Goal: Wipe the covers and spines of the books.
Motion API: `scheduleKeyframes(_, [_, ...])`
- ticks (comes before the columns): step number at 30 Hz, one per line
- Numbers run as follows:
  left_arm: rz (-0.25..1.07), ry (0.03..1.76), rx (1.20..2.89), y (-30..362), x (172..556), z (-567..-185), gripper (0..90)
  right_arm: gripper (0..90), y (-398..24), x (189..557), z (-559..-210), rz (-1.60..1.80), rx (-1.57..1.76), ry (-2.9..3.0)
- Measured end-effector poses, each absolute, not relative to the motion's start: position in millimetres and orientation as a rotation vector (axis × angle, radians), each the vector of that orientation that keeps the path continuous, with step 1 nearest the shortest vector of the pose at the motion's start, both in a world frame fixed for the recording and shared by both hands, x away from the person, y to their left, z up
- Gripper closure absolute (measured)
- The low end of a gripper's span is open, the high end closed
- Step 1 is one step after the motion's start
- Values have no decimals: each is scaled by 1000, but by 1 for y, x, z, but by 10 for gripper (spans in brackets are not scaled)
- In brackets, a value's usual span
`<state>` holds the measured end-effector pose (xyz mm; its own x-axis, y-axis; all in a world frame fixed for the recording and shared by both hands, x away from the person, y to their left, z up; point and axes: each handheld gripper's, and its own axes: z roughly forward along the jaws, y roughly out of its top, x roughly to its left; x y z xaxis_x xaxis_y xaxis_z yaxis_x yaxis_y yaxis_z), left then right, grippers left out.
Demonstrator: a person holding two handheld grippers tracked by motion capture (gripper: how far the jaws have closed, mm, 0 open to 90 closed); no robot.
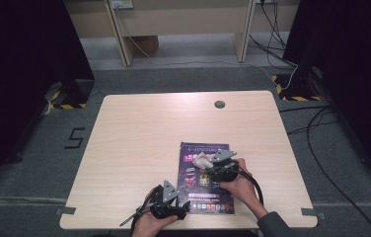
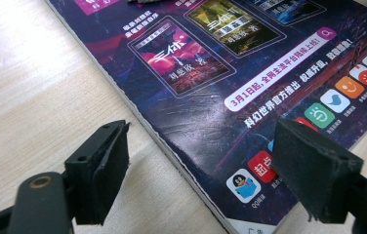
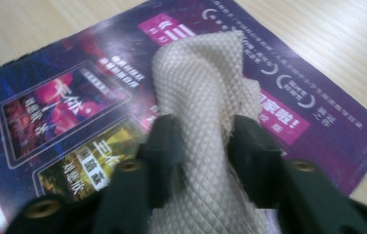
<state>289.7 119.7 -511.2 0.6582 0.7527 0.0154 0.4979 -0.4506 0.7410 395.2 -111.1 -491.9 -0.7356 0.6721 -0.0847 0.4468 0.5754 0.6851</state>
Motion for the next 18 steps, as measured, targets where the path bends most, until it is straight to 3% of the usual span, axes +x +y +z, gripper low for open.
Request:
scheduleKeyframes(9, [490,928,2165,117,288,-510,222,528,-121,389,-480,1009,884,2426])
scheduleKeyframes(18, [488,921,2163,118,288,-511,217,660,-115,392,-493,855,797,2471])
